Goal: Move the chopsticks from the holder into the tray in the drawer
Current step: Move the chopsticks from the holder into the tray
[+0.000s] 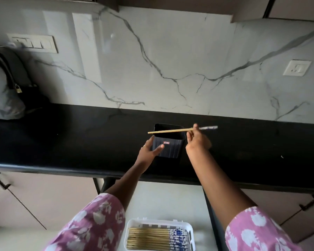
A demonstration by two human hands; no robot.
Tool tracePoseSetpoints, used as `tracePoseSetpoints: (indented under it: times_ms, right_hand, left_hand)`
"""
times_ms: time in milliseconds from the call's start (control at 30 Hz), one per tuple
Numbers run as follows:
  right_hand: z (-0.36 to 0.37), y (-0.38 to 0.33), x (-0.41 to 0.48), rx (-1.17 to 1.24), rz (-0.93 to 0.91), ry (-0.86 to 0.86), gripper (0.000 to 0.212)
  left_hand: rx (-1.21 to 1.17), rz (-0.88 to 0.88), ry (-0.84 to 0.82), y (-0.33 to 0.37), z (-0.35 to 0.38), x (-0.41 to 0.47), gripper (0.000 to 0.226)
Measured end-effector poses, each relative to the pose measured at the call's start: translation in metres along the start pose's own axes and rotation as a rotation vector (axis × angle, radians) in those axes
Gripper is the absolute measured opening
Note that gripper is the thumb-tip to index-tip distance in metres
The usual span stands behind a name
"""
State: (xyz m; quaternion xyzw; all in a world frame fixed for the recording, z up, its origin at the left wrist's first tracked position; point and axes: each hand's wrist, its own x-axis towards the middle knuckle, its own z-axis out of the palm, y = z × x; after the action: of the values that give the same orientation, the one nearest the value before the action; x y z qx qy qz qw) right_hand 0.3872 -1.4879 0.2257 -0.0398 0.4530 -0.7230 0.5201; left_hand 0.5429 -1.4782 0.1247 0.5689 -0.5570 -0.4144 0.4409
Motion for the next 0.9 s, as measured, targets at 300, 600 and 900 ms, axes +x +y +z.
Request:
tracePoseSetpoints:
  times_ms: [300,600,900]
  right_hand:
    - [-0.043,0.022,-0.025,0.231,0.463,0.045,0.019]
    - [-0.060,0.028,-0.036,-0.240,0.441,-0.082,0.027]
    - [-0.075,0.031,-0.040,-1.039,-0.789,-0.420,0.023]
  left_hand:
    - [-0.188,0.426,0.182,0.060,0.008,-0.040,0.028]
    - [-0.035,0.497,0.267,0.086,0.004,-0.046,0.019]
    - [0.087,0.407,0.259,0.084,0.000,-0.041,0.021]
